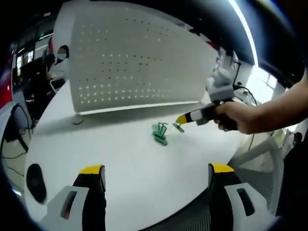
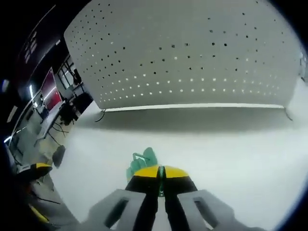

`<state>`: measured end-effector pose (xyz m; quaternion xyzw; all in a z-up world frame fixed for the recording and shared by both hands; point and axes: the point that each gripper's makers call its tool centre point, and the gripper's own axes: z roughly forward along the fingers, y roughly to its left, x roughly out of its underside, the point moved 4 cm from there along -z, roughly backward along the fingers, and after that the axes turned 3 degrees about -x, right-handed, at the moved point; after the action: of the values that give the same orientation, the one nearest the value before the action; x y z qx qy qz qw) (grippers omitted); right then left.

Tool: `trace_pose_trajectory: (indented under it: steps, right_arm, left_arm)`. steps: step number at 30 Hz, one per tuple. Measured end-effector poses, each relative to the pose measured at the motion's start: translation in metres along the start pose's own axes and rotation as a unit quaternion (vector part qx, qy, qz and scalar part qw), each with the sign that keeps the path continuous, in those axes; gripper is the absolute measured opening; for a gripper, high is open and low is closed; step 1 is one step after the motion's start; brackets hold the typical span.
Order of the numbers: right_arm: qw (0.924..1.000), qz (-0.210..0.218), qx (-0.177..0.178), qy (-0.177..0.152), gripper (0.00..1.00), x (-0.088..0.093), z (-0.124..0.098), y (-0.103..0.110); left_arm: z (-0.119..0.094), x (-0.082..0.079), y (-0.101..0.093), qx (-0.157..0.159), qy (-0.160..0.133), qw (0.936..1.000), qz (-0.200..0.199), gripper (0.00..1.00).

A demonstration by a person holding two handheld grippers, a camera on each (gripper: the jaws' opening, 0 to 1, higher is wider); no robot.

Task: Insert the hook assembly into the mounting plate slot until the hook locks in place.

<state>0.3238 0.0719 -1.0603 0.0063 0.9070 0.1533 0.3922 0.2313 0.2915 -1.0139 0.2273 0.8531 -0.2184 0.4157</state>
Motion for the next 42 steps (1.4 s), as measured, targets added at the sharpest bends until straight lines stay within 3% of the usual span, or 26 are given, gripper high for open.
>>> trace_pose_trajectory:
  steps: [3,7,11,16,21,25,30,37,42]
  right_arm:
    - [0.9993,-0.035,0.000,-0.011,0.00,-0.006,-0.005,-0.001]
    - [0.9984,-0.037,-0.008,-0.041,0.00,-0.021,-0.019,0.003]
    - [0.9963,-0.024,-0.026,-0.078,0.00,-0.037,-0.033,0.012]
    - [0.9916,-0.048,-0.046,-0.111,0.00,-0.046,-0.051,0.030]
    - [0.9827,0.001,-0.088,-0.163,0.00,-0.056,-0.075,0.056]
    - [0.9770,0.024,-0.109,-0.182,0.00,-0.054,-0.089,0.073]
    - [0.9727,0.025,-0.118,-0.198,0.00,-0.043,-0.102,0.090]
    - [0.9699,0.022,-0.142,-0.197,0.00,-0.029,-0.107,0.110]
    - [0.9682,0.013,-0.152,-0.199,0.00,-0.025,-0.108,0.120]
  left_arm:
    - [0.000,0.000,0.000,0.002,0.001,1.0000,-0.003,0.90]
    - [-0.001,-0.002,-0.001,0.008,0.002,0.9998,-0.016,0.92]
    - [-0.003,-0.014,0.003,0.013,-0.005,0.9990,-0.041,0.91]
    - [0.002,-0.033,-0.002,0.016,-0.011,0.9993,-0.034,0.89]
    - [0.010,-0.047,-0.011,0.035,-0.017,0.9983,-0.043,0.88]
    - [0.014,-0.054,-0.017,0.045,-0.018,0.9972,-0.057,0.85]
    - [0.021,-0.055,-0.026,0.064,-0.011,0.9970,-0.043,0.77]
    - [0.022,-0.064,-0.041,0.100,-0.031,0.9909,-0.085,0.69]
    - [0.022,-0.061,-0.045,0.107,-0.018,0.9899,-0.091,0.58]
